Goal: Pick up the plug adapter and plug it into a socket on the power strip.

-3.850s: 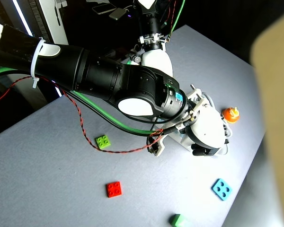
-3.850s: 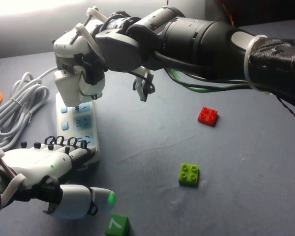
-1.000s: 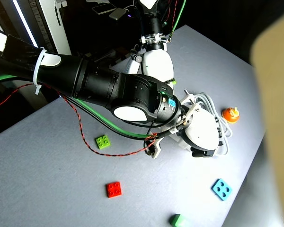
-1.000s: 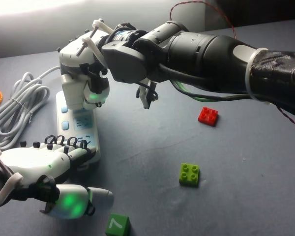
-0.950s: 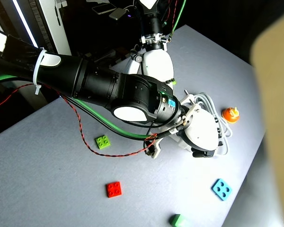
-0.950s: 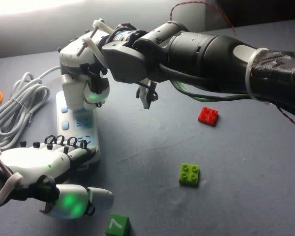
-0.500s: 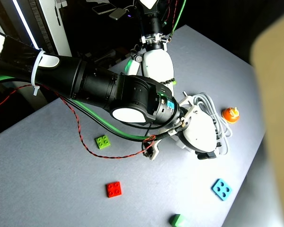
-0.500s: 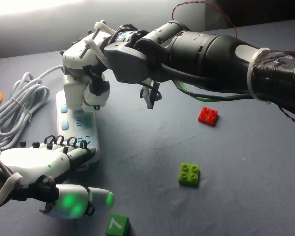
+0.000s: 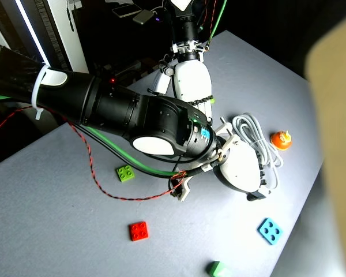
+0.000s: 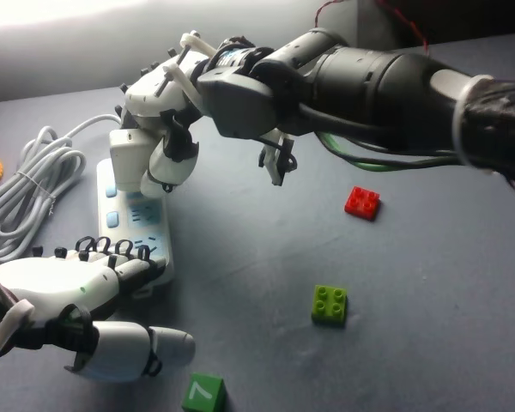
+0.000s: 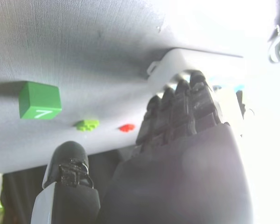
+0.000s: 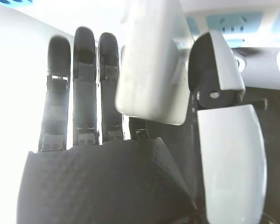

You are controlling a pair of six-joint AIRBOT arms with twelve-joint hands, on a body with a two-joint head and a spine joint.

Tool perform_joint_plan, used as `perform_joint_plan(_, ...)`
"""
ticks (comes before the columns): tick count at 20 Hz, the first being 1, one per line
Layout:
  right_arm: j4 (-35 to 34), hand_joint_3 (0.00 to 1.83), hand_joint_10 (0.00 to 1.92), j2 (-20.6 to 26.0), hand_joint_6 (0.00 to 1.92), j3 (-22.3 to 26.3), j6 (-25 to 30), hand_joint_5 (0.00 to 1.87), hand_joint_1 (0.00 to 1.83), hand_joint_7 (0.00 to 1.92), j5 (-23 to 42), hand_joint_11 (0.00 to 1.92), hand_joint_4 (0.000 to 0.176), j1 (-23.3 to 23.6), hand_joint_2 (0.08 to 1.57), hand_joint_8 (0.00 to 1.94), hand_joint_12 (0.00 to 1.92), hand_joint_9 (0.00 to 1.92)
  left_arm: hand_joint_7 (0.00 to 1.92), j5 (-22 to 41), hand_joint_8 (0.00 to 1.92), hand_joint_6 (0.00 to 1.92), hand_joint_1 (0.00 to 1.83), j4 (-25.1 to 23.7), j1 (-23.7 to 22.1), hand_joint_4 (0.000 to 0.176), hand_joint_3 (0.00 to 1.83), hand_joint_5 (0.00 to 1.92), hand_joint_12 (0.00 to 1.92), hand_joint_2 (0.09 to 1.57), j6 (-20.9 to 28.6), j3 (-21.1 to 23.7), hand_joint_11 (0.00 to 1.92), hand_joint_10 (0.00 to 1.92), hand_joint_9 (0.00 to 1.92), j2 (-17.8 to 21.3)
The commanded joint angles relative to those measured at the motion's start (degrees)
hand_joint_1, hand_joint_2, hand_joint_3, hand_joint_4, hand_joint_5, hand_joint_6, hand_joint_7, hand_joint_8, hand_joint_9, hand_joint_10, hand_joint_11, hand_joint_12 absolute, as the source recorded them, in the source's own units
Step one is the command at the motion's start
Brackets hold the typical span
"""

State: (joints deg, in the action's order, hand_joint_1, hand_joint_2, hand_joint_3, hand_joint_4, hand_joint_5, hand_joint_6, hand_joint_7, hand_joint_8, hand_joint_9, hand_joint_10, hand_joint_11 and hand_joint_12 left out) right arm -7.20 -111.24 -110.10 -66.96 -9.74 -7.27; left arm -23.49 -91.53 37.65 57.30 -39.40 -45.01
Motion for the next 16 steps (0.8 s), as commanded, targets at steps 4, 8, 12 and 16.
perform_joint_plan(4, -0.1, 0.00, 0.00, 3.5, 0.00, 5.2, -0.2, 0.37, 0.50, 0.39, 6.1, 0.01, 0.000, 1.9, 0.97, 0.00, 0.98, 0.37, 0.00, -0.1, 0.00, 0.00, 0.00, 1.5, -1.0, 0.000, 0.00, 0.00, 0.00, 1.17, 0.0, -0.9, 0.00, 0.00, 0.00, 1.6)
perform_joint_plan(8, -0.1, 0.00, 0.00, 6.2, 0.00, 8.1, -0.1, 0.30, 0.38, 0.33, 6.0, 0.00, 0.000, 3.4, 0.95, 0.00, 0.95, 0.32, 0.00, 0.2, 0.00, 0.00, 0.00, 1.5, -3.3, 0.000, 0.00, 0.00, 0.00, 1.16, -2.7, -1.7, 0.00, 0.00, 0.00, 3.8)
perform_joint_plan(12, -0.1, 0.00, 0.00, 9.5, 0.00, 10.9, -0.3, 0.29, 0.37, 0.31, 6.2, 0.00, 0.000, 5.6, 0.95, 0.00, 0.94, 0.31, 0.00, 0.2, 0.00, 0.00, 0.00, 1.5, -5.2, 0.000, 0.00, 0.00, 0.00, 1.16, -3.5, -2.4, 0.00, 0.00, 0.00, 5.3)
perform_joint_plan(16, 0.0, 0.00, 0.01, 13.5, 0.01, 14.6, -0.9, 0.31, 0.36, 0.33, 6.4, 0.01, 0.000, 7.1, 0.97, 0.01, 0.96, 0.33, 0.00, 0.3, 0.00, 0.00, 0.00, 1.5, -7.0, 0.000, 0.00, 0.00, 0.00, 1.16, -4.5, -2.9, 0.00, 0.00, 0.00, 5.6)
